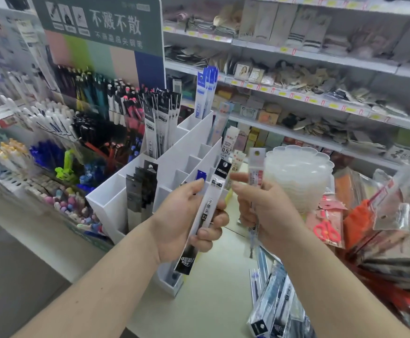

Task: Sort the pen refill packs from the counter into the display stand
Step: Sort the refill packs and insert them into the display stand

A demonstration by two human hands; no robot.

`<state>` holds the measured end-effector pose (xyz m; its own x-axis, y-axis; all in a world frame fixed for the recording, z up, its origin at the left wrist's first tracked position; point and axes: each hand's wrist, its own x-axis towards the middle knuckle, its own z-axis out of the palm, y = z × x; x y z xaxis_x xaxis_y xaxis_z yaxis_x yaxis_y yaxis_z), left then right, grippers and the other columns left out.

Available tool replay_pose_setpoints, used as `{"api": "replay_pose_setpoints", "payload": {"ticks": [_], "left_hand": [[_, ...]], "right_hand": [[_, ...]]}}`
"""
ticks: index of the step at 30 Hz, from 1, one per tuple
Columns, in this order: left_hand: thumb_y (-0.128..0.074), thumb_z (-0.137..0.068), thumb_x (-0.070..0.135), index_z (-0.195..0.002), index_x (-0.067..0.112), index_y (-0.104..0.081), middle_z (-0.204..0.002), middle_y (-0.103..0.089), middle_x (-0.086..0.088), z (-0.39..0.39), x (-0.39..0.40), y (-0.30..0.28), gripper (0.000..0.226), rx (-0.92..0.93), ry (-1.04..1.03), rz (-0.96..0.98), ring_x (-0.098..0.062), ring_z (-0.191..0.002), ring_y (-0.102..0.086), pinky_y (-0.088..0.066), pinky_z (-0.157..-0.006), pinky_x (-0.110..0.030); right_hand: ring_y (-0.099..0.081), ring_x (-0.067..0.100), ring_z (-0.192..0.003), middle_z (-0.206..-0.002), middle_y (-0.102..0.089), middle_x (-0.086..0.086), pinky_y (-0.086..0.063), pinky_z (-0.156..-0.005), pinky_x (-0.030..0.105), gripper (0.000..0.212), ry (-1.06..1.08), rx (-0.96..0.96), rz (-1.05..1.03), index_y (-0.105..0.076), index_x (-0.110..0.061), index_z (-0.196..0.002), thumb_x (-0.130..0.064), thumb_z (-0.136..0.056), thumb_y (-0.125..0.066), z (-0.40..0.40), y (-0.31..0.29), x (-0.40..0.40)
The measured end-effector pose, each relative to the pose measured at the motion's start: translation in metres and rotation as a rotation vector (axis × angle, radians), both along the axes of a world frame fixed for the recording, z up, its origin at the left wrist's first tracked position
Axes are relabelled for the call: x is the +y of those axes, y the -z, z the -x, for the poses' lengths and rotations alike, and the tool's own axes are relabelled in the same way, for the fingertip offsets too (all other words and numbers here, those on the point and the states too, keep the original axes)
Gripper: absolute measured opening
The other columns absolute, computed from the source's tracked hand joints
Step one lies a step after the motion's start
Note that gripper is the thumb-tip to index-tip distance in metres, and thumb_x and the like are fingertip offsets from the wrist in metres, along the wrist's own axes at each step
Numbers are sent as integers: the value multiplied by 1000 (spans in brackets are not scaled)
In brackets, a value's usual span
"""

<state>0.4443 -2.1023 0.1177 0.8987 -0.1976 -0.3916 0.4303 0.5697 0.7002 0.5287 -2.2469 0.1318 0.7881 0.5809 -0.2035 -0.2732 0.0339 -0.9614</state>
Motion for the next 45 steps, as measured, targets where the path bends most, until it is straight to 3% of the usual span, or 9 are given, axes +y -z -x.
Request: {"api": "replay_pose_setpoints", "payload": {"ticks": [6, 8, 10, 15, 22, 25, 34, 39, 45], "left_hand": [[-29, -101, 54, -97, 11, -57, -70, -51, -8, -4, -1, -38, 52, -39, 39, -268, -17, -47, -43, -30, -38, -19], [-37, -99, 53, -97, 12, -64, -79, -62, -8, -4, 7, -54, 50, -89, -60, -490, -24, -64, -59, -53, -58, -29], [-51, -90, 54, -96, 19, -68, -89, -70, 0, 2, 23, -74, 39, -114, -171, -874, -19, -83, -64, -54, -86, -36], [-50, -87, 11, -81, 1, -68, -66, -68, 9, 13, 87, -107, 21, -156, -484, -1297, -9, -61, -57, -46, -64, -23], [-37, -81, -12, -86, 23, -67, -98, -69, 4, -7, 113, -87, 47, -106, -478, -1361, -17, -106, -62, -47, -99, -31], [-38, -81, -11, -88, 28, -65, -101, -69, 8, -6, 118, -80, 48, -142, -495, -1349, -14, -107, -62, -46, -100, -32], [-51, -87, 3, -94, 31, -63, -96, -67, 16, 6, 114, -69, 31, -222, -623, -1370, -5, -95, -62, -49, -89, -26], [-56, -84, 4, -102, 25, -62, -96, -59, 14, 14, 96, -73, 29, -352, -732, -1519, -1, -82, -54, -41, -71, -5], [-58, -78, 8, -95, 20, -61, -88, -56, 12, 12, 50, -61, 21, -631, -702, -1503, -7, -77, -53, -43, -67, -11]], "right_hand": [[-45, 15, -36, -52, -53, 7, -27, -37, 18, 24, -193, -292, 73, -62, -4, -69, -6, -92, -65, 0, -27, 18], [-34, 15, -37, -47, -44, 3, -19, -42, 25, 32, -92, -266, -12, -58, -11, -61, -7, -92, -65, -10, -36, 26], [-27, 12, -37, -44, -39, -3, -19, -44, 26, 35, 72, -221, -105, -49, -15, -61, -7, -92, -66, -21, -46, 35], [-40, 10, -41, -51, -55, 0, -31, -40, 21, 27, 219, -408, -172, -59, -15, -69, -13, -95, -65, -27, -67, 62], [-56, 10, -52, -58, -64, -6, -45, -55, 29, 24, 224, -742, -47, -67, -24, -69, -25, -93, -69, -25, -57, 111], [-64, 28, -63, -64, -68, 6, -53, -61, 43, 26, 227, -907, 51, -69, -13, -73, -31, -91, -68, -26, -51, 127], [-49, 24, -60, -57, -48, -2, -43, -57, 34, 43, -49, -1099, 539, -43, -21, -57, -33, -95, -59, -22, -41, 162], [-45, 12, -49, -55, -54, -2, -39, -52, 27, 43, -14, -862, 373, -57, -11, -67, -46, -90, -66, -25, -45, 142], [-39, 14, -53, -63, -50, 1, -30, -55, 29, 46, -105, 108, -43, -62, -7, -105, -50, -100, -45, -29, -43, 96]]}}
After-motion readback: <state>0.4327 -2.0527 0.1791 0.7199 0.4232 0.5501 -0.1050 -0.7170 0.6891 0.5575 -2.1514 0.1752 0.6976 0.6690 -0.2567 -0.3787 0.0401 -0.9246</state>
